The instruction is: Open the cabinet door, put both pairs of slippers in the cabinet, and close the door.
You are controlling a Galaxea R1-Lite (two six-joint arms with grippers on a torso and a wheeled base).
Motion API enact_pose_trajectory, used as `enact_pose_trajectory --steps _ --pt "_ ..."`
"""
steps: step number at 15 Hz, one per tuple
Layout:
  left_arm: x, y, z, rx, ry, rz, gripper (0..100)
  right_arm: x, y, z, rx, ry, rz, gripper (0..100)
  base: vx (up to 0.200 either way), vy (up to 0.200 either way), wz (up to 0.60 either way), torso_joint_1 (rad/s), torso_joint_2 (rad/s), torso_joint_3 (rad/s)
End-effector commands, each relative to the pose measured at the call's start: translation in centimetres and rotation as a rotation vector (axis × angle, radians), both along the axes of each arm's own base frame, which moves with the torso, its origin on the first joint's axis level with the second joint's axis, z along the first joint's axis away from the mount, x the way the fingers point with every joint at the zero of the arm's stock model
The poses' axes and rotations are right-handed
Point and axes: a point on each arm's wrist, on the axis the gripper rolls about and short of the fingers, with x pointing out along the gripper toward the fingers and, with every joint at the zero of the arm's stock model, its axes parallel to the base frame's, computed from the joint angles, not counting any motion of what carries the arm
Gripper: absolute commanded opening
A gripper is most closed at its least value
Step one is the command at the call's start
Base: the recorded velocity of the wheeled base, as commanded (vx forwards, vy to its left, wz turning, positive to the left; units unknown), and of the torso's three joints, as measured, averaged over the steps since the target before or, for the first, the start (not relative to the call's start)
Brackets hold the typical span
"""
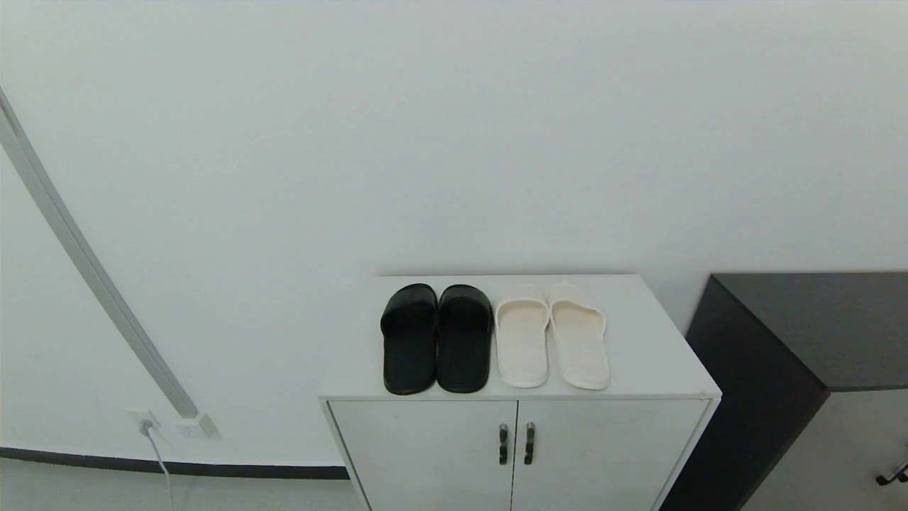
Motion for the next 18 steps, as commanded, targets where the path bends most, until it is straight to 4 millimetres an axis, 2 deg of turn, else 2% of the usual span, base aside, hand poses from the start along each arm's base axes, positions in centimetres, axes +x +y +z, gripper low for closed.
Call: enact_pose_trajectory --steps 1,3,4,5,7,9,13,14,15,16,17,18 --pt "0.0 0.0 0.0 -0.001 0.000 0.001 0 0.2 0.0 0.1 0.000 0.024 0.015 100 0.000 0.000 0.00 0.000 0.00 0.000" --pt "0.0 0.0 0.0 -0.001 0.000 0.002 0 0.1 0.1 0.5 0.004 0.007 0.077 100 0.000 0.000 0.00 0.000 0.00 0.000" --pt "0.0 0.0 0.0 -0.003 0.000 0.001 0 -0.8 0.2 6.9 0.130 -0.108 0.125 100 0.000 0.000 0.00 0.000 0.00 0.000" --pt "0.0 0.0 0.0 -0.001 0.000 0.001 0 -0.2 0.2 9.6 0.182 -0.059 0.141 100 0.000 0.000 0.00 0.000 0.00 0.000" --pt "0.0 0.0 0.0 -0.003 0.000 0.002 0 2.2 0.6 8.9 0.066 0.160 0.267 100 0.000 0.000 0.00 0.000 0.00 0.000" --pt "0.0 0.1 0.0 -0.004 0.000 0.025 0 5.9 0.8 9.0 0.078 0.295 0.316 100 0.000 0.000 0.00 0.000 0.00 0.000" --pt "0.0 0.1 0.0 -0.001 0.000 0.025 0 12.1 3.1 9.5 0.050 0.386 0.422 100 0.000 0.000 0.00 0.000 0.00 0.000" --pt "0.0 0.1 0.0 -0.001 0.000 0.025 0 13.0 3.8 9.6 0.060 0.391 0.424 100 0.000 0.000 0.00 0.000 0.00 0.000" --pt "0.0 0.1 0.0 -0.001 0.000 0.025 0 14.2 6.1 10.1 0.087 0.378 0.437 100 0.000 0.000 0.00 0.000 0.00 0.000" --pt "0.0 0.1 0.0 -0.001 0.000 0.024 0 14.2 6.2 10.1 0.087 0.376 0.440 100 0.000 0.000 0.00 0.000 0.00 0.000" --pt "0.0 0.1 0.0 0.000 0.000 0.025 0 15.9 10.0 10.6 0.118 0.361 0.424 100 0.000 0.000 0.00 0.000 0.00 0.000" --pt "0.0 0.1 0.0 0.000 0.000 0.024 0 17.0 11.6 10.7 0.123 0.359 0.417 100 0.000 0.000 0.00 0.000 0.00 0.000"
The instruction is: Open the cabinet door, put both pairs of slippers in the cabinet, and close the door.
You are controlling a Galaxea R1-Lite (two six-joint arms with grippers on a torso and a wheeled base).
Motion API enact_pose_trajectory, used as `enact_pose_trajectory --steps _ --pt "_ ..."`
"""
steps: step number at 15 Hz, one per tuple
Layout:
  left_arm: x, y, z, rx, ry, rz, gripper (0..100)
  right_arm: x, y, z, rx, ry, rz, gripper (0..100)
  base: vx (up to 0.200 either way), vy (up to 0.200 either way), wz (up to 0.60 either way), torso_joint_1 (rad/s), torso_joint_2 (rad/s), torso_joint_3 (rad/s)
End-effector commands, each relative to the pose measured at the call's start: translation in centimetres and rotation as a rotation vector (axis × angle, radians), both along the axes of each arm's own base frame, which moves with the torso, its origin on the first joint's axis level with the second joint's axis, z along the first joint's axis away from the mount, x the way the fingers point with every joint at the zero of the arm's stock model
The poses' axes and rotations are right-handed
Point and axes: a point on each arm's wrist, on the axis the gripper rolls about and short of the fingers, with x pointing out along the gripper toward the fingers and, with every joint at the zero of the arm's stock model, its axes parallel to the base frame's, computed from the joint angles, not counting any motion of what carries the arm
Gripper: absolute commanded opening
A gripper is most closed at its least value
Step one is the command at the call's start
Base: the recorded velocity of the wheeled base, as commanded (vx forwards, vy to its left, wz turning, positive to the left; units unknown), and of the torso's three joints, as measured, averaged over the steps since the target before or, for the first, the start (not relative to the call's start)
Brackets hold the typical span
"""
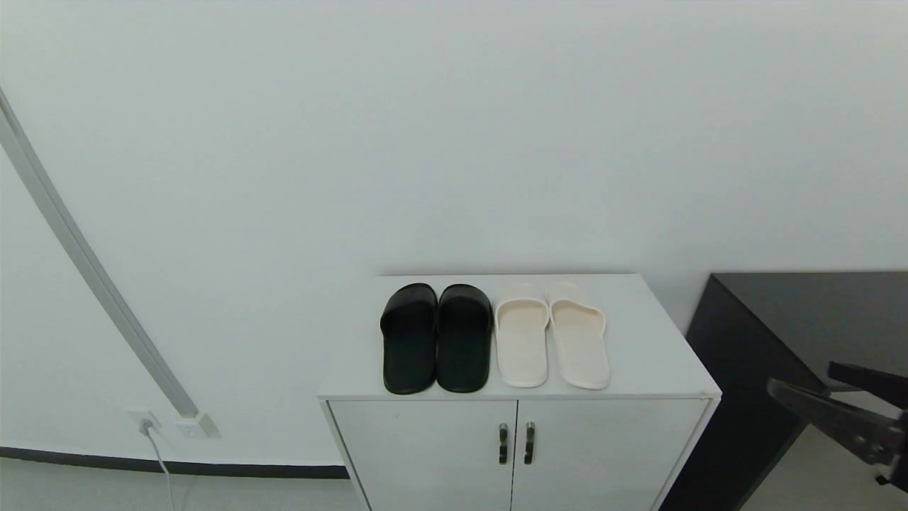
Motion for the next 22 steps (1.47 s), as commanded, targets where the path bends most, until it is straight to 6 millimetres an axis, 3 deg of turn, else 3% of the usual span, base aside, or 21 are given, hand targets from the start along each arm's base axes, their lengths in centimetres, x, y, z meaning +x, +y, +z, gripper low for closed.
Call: enact_pose_trajectory --steps 1,7,9,14,22 --pt "0.0 0.0 0.0 0.000 0.000 0.000 0 4.6 6.7 -0.5 0.000 0.057 0.019 100 0.000 0.000 0.00 0.000 0.00 0.000" --pt "0.0 0.0 0.0 -0.002 0.000 0.000 0 12.5 15.9 -4.3 -0.044 -0.030 -0.186 100 0.000 0.000 0.00 0.000 0.00 0.000" --pt "0.0 0.0 0.0 -0.002 0.000 0.000 0 15.0 17.7 -5.9 -0.052 -0.040 -0.228 100 0.000 0.000 0.00 0.000 0.00 0.000" --pt "0.0 0.0 0.0 -0.003 0.000 0.000 0 19.9 18.6 -8.1 -0.082 -0.038 -0.278 100 0.000 0.000 0.00 0.000 0.00 0.000" --pt "0.0 0.0 0.0 -0.005 0.000 0.000 0 24.6 20.0 -11.5 -0.084 -0.023 -0.291 100 0.000 0.000 0.00 0.000 0.00 0.000"
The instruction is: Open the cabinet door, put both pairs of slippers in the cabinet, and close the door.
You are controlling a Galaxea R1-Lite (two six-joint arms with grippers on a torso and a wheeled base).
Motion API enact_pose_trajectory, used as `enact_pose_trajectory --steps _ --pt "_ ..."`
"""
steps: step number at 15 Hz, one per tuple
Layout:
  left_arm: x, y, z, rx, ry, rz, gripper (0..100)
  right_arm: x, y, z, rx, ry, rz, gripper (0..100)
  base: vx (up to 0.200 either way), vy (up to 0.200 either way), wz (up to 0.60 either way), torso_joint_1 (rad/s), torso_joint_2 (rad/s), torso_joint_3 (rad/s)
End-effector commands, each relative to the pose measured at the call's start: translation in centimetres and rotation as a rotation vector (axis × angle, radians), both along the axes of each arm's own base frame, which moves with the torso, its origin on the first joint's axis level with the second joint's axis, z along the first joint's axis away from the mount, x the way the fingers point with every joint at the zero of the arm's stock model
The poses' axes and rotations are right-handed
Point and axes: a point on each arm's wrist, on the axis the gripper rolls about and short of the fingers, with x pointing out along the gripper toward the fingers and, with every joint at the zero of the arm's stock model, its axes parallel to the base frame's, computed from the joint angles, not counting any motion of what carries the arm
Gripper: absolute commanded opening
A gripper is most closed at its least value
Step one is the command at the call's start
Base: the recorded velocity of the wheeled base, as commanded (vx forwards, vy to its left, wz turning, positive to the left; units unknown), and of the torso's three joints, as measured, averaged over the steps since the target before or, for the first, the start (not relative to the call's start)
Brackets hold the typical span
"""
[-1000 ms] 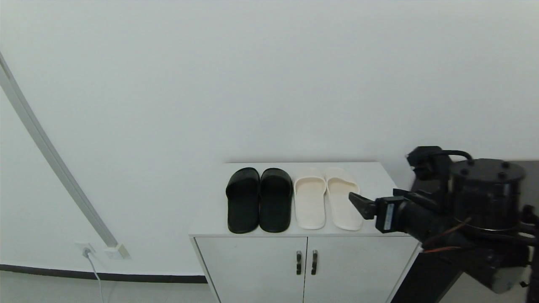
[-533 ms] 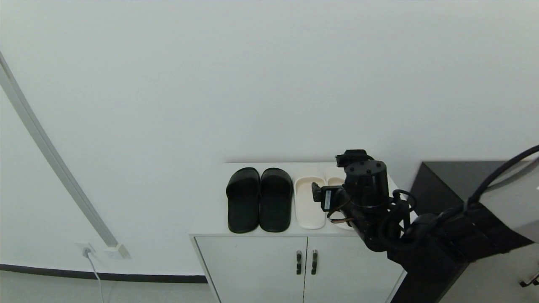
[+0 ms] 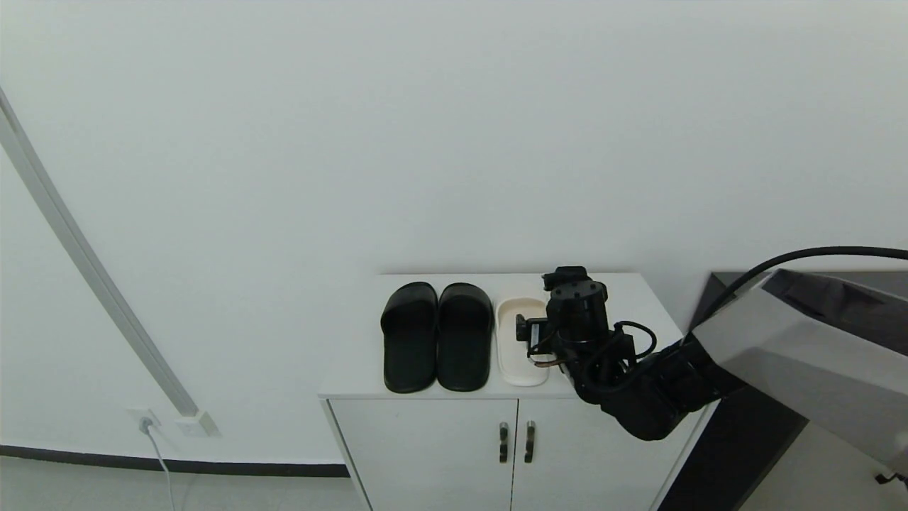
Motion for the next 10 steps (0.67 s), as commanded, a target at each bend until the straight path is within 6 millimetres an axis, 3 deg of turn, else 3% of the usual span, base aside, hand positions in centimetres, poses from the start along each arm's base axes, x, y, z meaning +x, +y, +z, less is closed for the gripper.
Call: enact_pose_trajectory --steps 1,8,9,10 --pt "0.0 0.0 0.0 -0.001 0.000 -0.001 0 2.1 0.3 -1.7 -0.003 0.004 -0.021 100 0.000 0.000 0.00 0.000 0.00 0.000" --pt "0.0 0.0 0.0 -0.004 0.000 -0.003 0 4.6 0.6 -1.9 -0.006 0.008 -0.046 100 0.000 0.000 0.00 0.000 0.00 0.000" --pt "0.0 0.0 0.0 -0.004 0.000 -0.001 0 4.6 0.7 -1.9 -0.005 0.006 -0.045 0 0.000 0.000 0.00 0.000 0.00 0.000" --pt "0.0 0.0 0.0 -0.004 0.000 -0.001 0 4.6 0.7 -1.9 -0.005 0.006 -0.045 0 0.000 0.000 0.00 0.000 0.00 0.000"
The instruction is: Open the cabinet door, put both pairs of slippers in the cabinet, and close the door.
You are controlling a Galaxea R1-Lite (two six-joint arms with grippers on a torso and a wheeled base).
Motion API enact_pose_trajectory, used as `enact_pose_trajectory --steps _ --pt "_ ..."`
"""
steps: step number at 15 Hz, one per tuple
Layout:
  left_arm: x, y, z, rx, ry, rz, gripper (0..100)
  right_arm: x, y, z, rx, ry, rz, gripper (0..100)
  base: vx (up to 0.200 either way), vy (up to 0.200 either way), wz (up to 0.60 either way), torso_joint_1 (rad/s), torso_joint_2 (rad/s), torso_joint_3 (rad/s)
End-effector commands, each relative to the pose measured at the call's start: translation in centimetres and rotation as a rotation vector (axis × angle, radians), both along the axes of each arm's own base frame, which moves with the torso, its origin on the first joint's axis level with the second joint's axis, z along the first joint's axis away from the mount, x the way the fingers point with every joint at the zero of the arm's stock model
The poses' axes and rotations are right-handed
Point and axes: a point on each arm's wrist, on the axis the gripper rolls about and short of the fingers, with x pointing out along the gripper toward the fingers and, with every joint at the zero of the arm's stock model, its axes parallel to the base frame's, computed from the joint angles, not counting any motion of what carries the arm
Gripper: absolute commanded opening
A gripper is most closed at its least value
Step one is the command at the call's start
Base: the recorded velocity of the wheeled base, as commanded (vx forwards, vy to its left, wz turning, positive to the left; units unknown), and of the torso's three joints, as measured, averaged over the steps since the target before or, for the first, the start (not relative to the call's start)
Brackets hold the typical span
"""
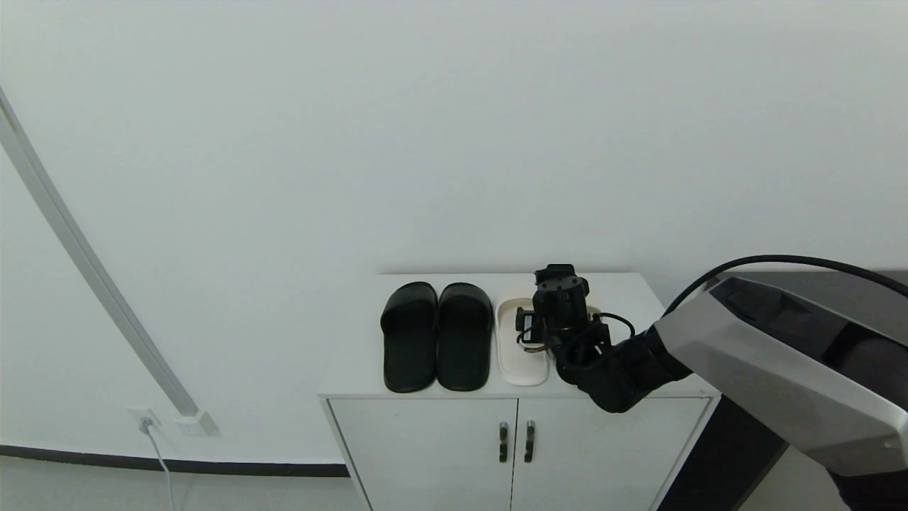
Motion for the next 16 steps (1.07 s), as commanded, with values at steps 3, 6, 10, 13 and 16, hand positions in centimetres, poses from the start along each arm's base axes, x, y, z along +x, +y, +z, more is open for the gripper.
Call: enact_pose_trajectory --steps 3,6,10,13,16 --pt "0.0 0.0 0.0 -0.001 0.000 0.000 0 0.0 0.0 -0.1 -0.002 0.000 -0.001 0 0.000 0.000 0.00 0.000 0.00 0.000" --pt "0.0 0.0 0.0 -0.004 0.000 -0.001 0 -0.1 -0.2 0.6 0.005 -0.010 -0.004 0 0.000 0.000 0.00 0.000 0.00 0.000" --pt "0.0 0.0 0.0 -0.003 0.000 -0.001 0 -3.8 -2.6 6.2 -0.003 -0.090 0.016 0 0.000 0.000 0.00 0.000 0.00 0.000" --pt "0.0 0.0 0.0 -0.003 0.000 0.000 0 -8.8 -5.0 8.7 -0.007 -0.121 0.143 0 0.000 0.000 0.00 0.000 0.00 0.000" --pt "0.0 0.0 0.0 -0.003 0.000 0.000 0 -16.6 -9.0 10.0 -0.002 -0.081 0.472 0 0.000 0.000 0.00 0.000 0.00 0.000"
